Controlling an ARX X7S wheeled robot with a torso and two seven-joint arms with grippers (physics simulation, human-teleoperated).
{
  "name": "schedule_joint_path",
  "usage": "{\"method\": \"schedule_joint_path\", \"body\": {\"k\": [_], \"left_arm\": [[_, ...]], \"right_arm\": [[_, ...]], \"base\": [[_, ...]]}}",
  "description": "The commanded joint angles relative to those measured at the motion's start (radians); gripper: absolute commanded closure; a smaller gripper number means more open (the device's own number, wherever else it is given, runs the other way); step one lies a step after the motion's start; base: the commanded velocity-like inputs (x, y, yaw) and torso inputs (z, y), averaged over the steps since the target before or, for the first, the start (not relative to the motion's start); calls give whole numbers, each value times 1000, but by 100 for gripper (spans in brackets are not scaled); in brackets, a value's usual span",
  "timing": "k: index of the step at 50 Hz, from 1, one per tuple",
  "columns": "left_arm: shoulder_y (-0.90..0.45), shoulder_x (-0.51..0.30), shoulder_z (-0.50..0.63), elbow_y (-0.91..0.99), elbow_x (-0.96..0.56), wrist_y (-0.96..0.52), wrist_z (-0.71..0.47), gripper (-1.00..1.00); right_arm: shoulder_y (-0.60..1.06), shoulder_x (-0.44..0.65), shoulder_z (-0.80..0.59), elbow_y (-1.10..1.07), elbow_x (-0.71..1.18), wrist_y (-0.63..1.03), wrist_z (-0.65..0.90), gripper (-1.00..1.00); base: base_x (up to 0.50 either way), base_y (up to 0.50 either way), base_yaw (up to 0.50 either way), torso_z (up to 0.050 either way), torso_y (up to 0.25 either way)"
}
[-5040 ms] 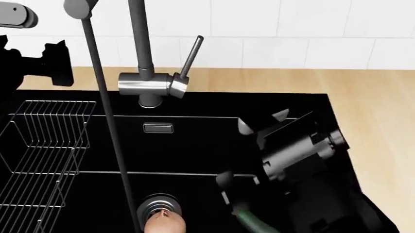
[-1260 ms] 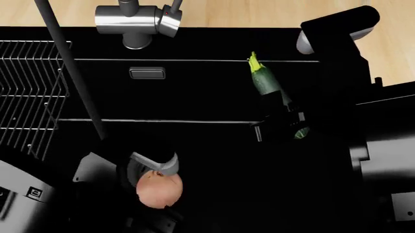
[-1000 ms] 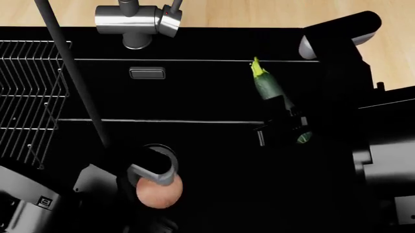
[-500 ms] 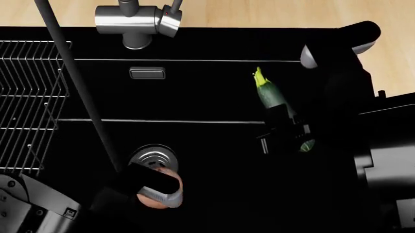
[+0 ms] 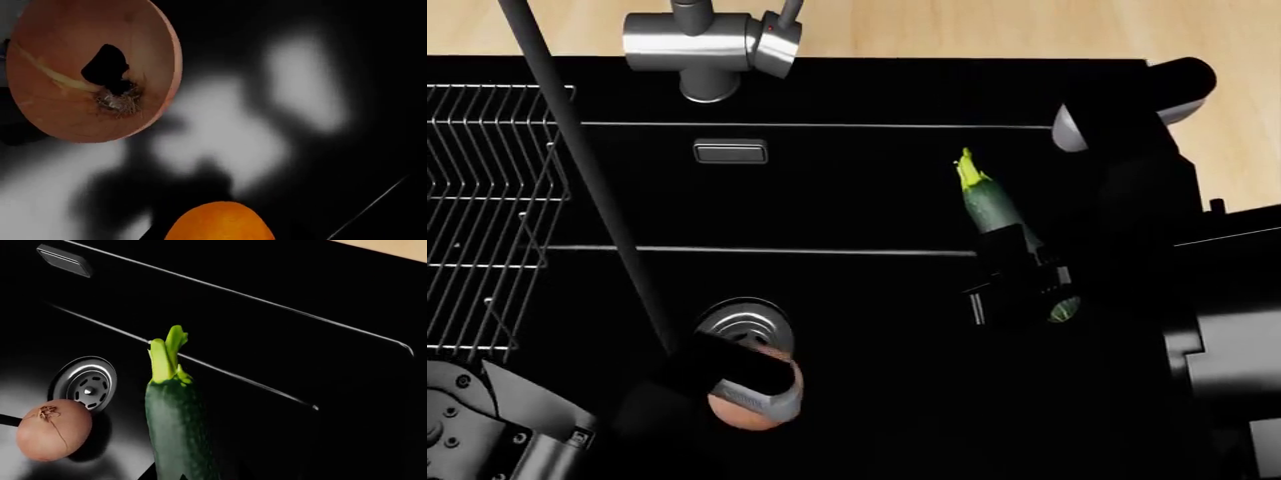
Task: Pick the oranges and zucchinis from the sink and place them in one bowl. Place the onion in the other bowl. Then turn off the sink faucet.
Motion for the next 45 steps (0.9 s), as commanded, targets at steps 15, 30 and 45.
{"method": "schedule_joint_path", "body": {"k": [15, 30, 45], "left_arm": [[-104, -25, -79, 102, -157, -1, -158, 100], [-182, -41, -135, 154, -151, 58, -137, 100], [-190, -159, -116, 376, 202, 261, 102, 100]], "right_arm": [[-5, 2, 7, -16, 11, 7, 6, 100], [-1, -1, 14, -13, 18, 5, 18, 100], [-44, -26, 96, -77, 6, -37, 74, 100]], "base": [[0, 0, 0, 0, 0], [0, 0, 0, 0, 0], [0, 0, 0, 0, 0]]}}
